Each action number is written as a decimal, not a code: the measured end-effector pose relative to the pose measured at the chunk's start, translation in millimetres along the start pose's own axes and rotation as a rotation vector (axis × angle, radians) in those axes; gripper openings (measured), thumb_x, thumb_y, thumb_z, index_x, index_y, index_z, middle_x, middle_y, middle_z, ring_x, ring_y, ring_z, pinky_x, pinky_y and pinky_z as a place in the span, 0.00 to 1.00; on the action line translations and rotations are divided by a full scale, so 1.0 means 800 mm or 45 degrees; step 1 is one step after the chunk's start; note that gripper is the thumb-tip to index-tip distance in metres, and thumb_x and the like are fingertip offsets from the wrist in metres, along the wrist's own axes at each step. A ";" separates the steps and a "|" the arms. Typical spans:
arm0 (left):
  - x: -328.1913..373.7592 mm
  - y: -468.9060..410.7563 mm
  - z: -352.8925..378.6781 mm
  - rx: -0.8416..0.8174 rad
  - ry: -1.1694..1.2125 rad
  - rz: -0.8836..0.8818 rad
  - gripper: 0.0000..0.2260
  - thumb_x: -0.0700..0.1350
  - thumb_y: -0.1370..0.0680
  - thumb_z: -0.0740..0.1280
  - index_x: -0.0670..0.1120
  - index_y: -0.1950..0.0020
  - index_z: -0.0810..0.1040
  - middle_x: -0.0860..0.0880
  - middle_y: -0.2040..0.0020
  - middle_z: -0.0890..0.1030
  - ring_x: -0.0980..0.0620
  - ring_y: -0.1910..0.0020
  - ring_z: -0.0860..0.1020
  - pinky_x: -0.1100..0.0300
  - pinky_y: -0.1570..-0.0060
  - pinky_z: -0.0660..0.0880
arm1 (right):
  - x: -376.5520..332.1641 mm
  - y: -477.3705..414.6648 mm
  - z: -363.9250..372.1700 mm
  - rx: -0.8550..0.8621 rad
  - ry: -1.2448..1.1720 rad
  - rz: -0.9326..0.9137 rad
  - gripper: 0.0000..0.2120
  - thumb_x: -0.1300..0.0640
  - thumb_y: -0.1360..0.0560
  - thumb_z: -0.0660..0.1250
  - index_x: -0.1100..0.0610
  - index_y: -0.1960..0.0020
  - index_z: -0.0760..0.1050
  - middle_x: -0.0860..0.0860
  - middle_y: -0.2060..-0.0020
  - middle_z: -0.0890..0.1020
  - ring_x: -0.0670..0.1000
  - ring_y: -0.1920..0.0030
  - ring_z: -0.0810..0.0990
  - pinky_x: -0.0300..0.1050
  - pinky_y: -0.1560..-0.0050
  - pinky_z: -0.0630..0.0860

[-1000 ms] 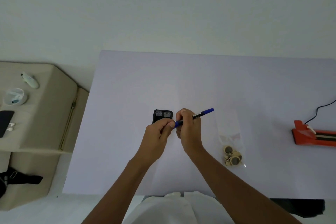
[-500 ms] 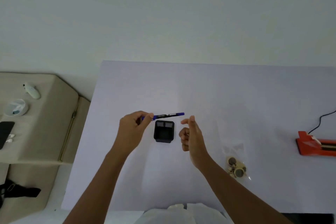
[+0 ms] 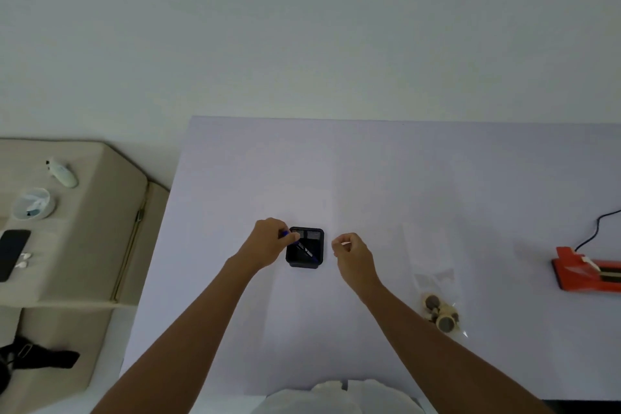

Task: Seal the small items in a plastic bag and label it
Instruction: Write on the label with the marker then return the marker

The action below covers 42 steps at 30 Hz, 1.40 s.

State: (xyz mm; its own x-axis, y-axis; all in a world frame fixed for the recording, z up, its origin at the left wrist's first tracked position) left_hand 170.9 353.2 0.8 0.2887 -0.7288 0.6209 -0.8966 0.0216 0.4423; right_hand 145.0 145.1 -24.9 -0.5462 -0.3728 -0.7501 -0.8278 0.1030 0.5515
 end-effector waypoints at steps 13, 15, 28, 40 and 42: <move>-0.059 0.032 0.062 0.207 0.470 -0.246 0.19 0.51 0.25 0.72 0.48 0.39 0.70 0.51 0.50 0.77 0.53 0.55 0.78 0.66 0.59 0.73 | 0.016 -0.003 0.029 -0.227 -0.047 0.027 0.12 0.63 0.20 0.62 0.59 0.39 0.78 0.59 0.53 0.83 0.52 0.59 0.82 0.45 0.63 0.84; -0.064 0.036 0.077 0.130 0.584 -0.269 0.18 0.48 0.23 0.69 0.48 0.35 0.70 0.49 0.43 0.79 0.51 0.48 0.79 0.55 0.49 0.79 | 0.013 -0.007 0.030 -0.224 -0.068 0.009 0.12 0.63 0.20 0.62 0.59 0.39 0.79 0.58 0.54 0.84 0.51 0.59 0.83 0.45 0.63 0.84; -0.012 -0.056 0.019 0.136 0.559 -0.222 0.19 0.39 0.22 0.64 0.45 0.31 0.70 0.47 0.39 0.77 0.45 0.42 0.77 0.44 0.40 0.77 | -0.066 -0.086 0.033 -0.263 -0.099 -0.076 0.18 0.66 0.20 0.59 0.57 0.31 0.73 0.56 0.51 0.80 0.52 0.52 0.80 0.50 0.55 0.84; 0.003 -0.119 0.000 0.150 0.487 -0.247 0.19 0.39 0.23 0.62 0.44 0.31 0.69 0.44 0.37 0.76 0.42 0.41 0.77 0.43 0.41 0.77 | -0.093 -0.132 0.037 -0.308 -0.026 -0.062 0.23 0.68 0.21 0.56 0.54 0.29 0.72 0.51 0.55 0.76 0.51 0.51 0.77 0.51 0.54 0.84; 0.003 -0.122 0.000 0.155 0.474 -0.255 0.20 0.39 0.23 0.62 0.43 0.31 0.69 0.44 0.37 0.76 0.41 0.41 0.77 0.44 0.42 0.77 | -0.094 -0.134 0.038 -0.315 -0.044 -0.066 0.24 0.69 0.22 0.56 0.54 0.29 0.72 0.51 0.54 0.76 0.52 0.50 0.77 0.53 0.53 0.84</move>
State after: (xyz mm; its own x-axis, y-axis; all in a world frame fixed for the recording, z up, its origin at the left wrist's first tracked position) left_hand 259.1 349.4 -41.0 0.5425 -0.4134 0.7313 -0.8370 -0.1920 0.5123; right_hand 271.2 190.0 -38.5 -0.5111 -0.3397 -0.7895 -0.8008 -0.1456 0.5810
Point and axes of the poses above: each hand's wrist, its own y-axis away from the middle knuckle, its own z-axis out of the palm, x = y × z, the point moved 8 cm from there along -y, towards the middle knuckle
